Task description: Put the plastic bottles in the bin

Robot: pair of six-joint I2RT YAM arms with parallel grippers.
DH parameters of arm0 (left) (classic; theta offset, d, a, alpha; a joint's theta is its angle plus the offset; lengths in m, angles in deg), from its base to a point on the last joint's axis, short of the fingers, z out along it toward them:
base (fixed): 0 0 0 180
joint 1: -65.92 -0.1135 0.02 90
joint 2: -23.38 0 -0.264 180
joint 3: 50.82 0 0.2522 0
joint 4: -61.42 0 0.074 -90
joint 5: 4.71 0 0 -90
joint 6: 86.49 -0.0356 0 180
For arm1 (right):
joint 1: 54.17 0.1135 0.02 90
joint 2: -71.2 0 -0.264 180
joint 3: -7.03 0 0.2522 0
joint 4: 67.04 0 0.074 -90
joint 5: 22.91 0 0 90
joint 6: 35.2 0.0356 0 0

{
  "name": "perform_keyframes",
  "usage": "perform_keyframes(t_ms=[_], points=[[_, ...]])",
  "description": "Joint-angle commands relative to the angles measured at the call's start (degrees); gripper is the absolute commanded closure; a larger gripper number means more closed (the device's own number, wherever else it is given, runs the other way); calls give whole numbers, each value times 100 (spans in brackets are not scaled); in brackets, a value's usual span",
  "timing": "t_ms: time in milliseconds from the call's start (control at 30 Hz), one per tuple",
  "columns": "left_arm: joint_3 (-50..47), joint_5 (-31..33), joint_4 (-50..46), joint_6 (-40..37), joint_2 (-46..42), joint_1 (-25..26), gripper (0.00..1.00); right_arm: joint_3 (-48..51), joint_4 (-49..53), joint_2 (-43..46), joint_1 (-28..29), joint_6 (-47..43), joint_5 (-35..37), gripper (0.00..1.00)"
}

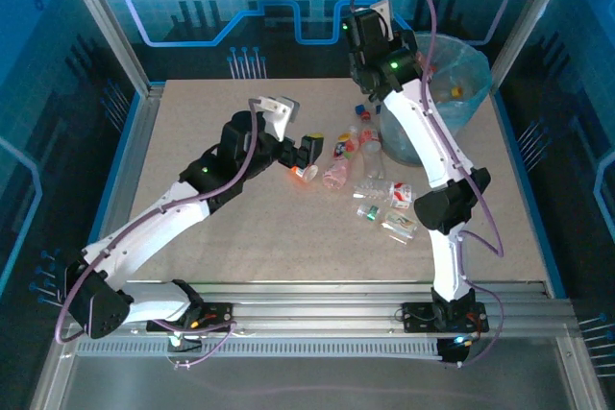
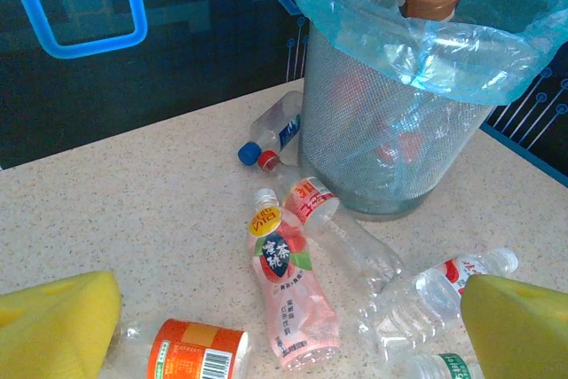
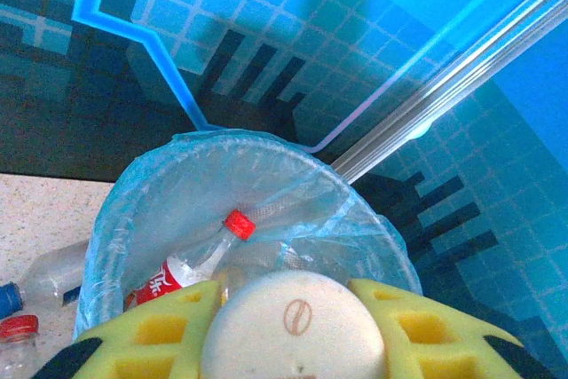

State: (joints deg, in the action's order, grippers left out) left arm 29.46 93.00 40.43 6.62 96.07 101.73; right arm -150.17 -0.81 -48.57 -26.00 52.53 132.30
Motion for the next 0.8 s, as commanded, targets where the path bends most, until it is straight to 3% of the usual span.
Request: perform_keyframes(t_ms=[0, 233, 400, 767], points=[[-98, -59, 63, 102, -211, -43, 1, -46, 229, 14, -134, 530, 367, 89], [-131, -73, 81, 134, -197, -44, 1, 514, 238, 287, -313, 831, 263, 87], [-149, -138, 76, 199, -171, -43, 1, 753, 939, 336, -559, 1709, 146, 84], [-131, -216, 57, 267, -34, -47, 1, 1978, 599, 710, -1285, 2194, -1562, 79]])
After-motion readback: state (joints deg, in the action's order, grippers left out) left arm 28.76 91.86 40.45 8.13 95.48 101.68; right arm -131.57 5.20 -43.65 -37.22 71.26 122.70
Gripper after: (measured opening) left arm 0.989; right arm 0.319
